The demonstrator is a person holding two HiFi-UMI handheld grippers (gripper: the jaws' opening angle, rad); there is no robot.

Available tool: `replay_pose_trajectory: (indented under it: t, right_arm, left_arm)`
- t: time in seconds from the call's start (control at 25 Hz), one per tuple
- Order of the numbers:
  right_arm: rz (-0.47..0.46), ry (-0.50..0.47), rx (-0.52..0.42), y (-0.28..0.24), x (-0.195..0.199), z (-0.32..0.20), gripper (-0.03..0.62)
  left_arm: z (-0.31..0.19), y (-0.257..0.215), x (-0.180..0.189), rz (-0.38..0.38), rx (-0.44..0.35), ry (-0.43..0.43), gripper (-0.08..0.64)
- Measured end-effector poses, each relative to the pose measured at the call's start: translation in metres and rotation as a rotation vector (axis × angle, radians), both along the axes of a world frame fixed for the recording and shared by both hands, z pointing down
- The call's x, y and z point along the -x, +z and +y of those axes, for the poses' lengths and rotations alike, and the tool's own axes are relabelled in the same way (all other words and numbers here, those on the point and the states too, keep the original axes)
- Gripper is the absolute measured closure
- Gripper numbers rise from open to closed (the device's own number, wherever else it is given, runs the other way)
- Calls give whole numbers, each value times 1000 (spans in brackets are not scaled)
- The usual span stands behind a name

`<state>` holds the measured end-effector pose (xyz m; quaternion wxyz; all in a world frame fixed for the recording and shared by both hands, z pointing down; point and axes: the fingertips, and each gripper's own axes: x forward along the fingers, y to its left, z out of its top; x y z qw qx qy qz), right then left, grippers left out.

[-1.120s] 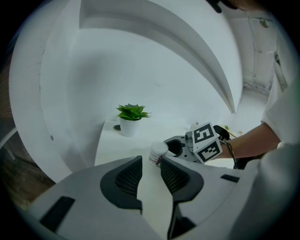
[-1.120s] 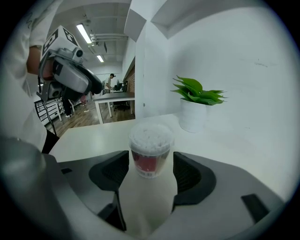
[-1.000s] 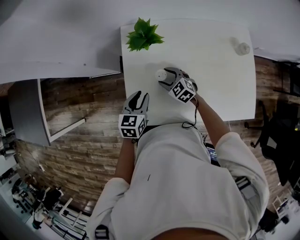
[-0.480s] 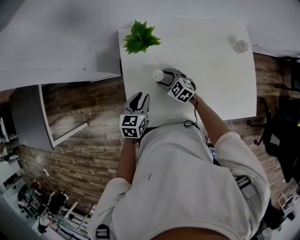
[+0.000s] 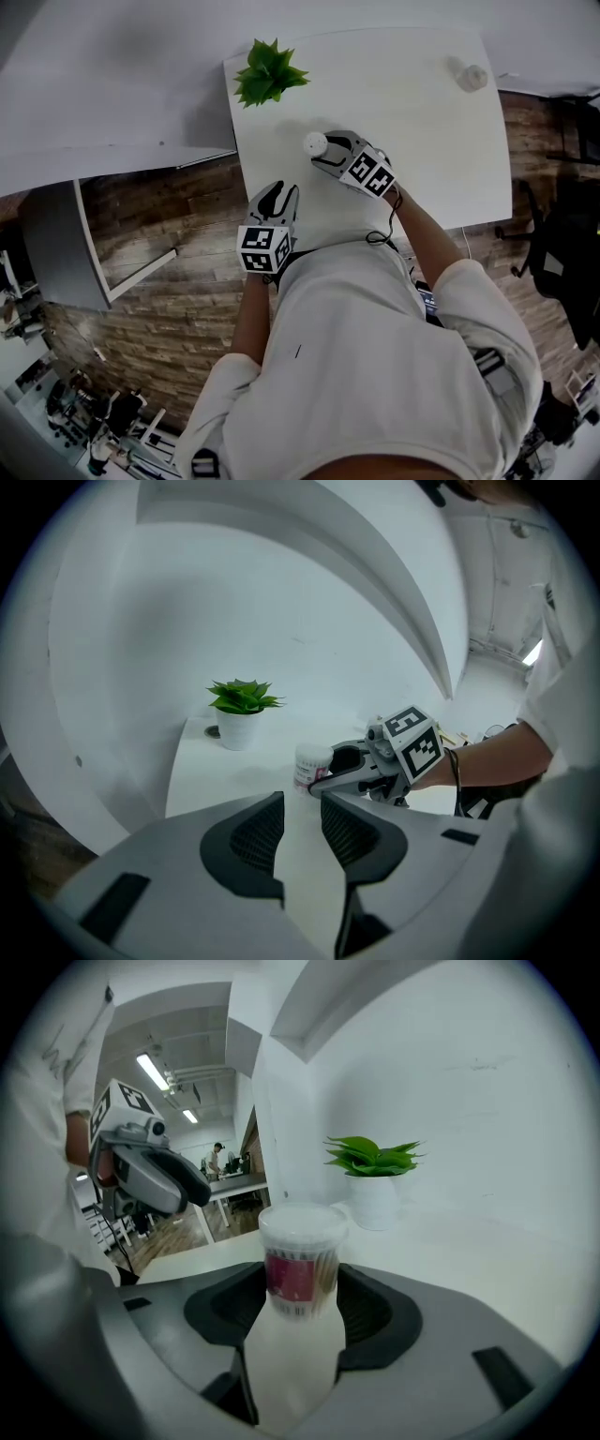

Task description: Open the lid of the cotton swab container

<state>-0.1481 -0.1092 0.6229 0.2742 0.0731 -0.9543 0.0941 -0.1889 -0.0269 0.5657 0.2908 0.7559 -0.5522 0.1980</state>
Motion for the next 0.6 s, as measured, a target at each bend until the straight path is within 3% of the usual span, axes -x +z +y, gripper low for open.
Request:
replay_pose_trajectory:
  t: [0.4, 0.6]
  right_arm:
    - [-15, -52, 61, -18, -34, 16, 357]
    - [-12, -89, 93, -25, -53, 29, 357]
  left_arm:
    - [-16, -6, -22, 21, -28, 76, 434]
    - [-23, -17, -49, 85, -51, 163, 412]
